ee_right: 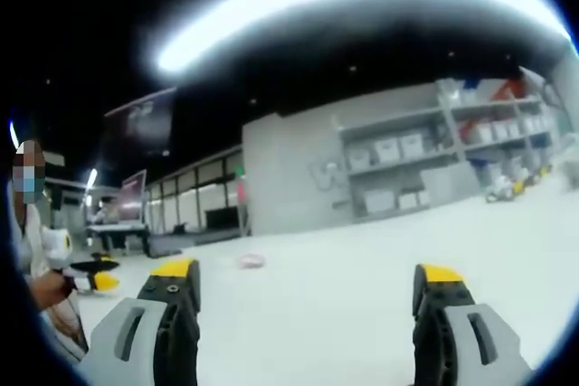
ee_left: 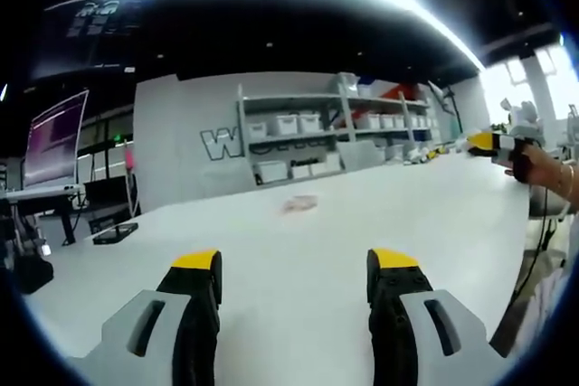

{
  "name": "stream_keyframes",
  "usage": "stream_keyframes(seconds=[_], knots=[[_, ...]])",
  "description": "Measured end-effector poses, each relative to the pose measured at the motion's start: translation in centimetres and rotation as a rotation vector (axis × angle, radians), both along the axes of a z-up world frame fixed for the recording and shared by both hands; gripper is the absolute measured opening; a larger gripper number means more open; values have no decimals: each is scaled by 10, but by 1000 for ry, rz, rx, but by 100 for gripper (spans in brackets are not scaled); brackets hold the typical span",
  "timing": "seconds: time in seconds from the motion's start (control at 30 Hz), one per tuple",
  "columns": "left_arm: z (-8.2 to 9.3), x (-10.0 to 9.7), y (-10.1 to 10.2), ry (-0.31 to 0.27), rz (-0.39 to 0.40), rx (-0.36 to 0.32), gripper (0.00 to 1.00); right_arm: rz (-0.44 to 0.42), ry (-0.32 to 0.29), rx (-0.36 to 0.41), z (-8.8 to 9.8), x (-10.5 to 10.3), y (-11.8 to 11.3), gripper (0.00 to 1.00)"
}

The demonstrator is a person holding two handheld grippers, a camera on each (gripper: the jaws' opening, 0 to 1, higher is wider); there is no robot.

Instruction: Open the resealable bag by pulling the two sides of the seal apart until the entire bag opening is separated and visibly accessible.

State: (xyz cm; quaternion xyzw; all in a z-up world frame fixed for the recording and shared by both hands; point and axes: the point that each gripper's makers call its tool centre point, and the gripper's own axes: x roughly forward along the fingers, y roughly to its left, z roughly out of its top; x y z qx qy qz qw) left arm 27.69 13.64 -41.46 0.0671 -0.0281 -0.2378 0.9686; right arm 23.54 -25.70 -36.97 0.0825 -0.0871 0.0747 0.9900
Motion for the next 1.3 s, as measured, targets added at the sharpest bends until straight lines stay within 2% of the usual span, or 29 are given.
stream_keyframes(seconds=[0.2, 0.37, 0.8, 1.3], knots=[[1, 0, -3, -1, -16, 1, 65, 5, 3, 23, 1, 2, -1, 99], [4, 0, 0, 1, -19, -24, 65, 2, 5, 30, 1, 4, -1, 99], [1, 9, 6, -2, -13, -5, 64, 17, 3, 43, 2, 5, 3, 99], [0, 6, 8, -16, -11, 8, 64, 20, 1, 47, 2, 2, 5, 99]])
